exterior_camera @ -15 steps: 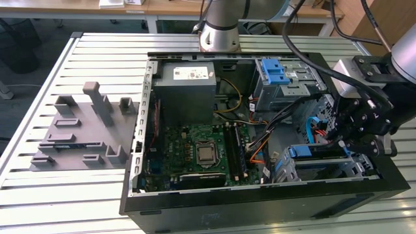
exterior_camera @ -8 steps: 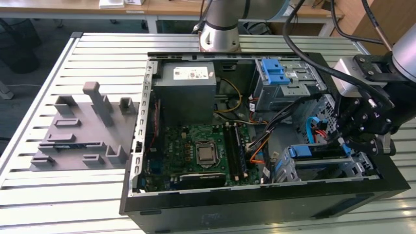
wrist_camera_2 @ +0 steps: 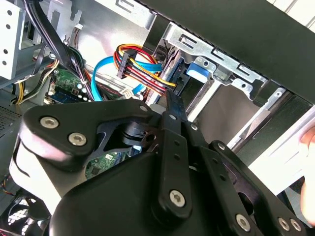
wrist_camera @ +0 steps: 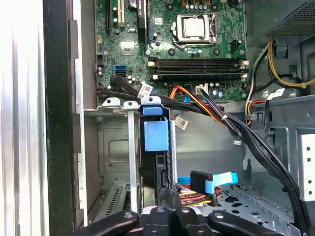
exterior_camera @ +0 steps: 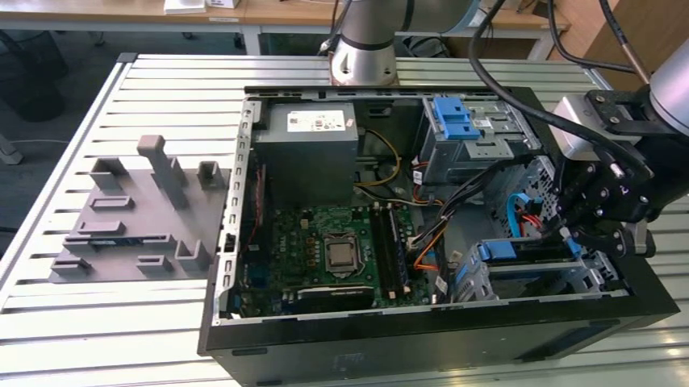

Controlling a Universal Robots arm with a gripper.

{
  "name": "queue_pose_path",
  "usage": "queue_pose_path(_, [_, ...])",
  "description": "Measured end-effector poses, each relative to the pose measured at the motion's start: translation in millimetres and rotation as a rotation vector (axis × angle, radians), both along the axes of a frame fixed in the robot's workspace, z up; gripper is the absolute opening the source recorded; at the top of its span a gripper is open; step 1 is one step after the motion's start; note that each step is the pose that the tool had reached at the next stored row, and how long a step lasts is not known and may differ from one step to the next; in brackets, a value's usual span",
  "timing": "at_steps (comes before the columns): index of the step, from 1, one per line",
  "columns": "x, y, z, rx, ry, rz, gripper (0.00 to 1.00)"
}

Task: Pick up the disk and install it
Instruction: 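Insert the second disk wire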

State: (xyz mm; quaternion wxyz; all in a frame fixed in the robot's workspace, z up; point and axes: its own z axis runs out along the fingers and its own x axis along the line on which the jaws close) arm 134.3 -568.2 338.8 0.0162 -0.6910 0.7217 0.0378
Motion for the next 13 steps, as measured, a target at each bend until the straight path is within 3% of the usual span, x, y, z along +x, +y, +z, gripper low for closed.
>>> queue_pose_path(9, [-0.1, 0.0, 0.1, -0.0002, -0.0012, 0.000, 0.11])
queue_pose_path(13, [-5.1, 0.0, 0.1, -0.0001, -0.0148, 0.000, 0.11])
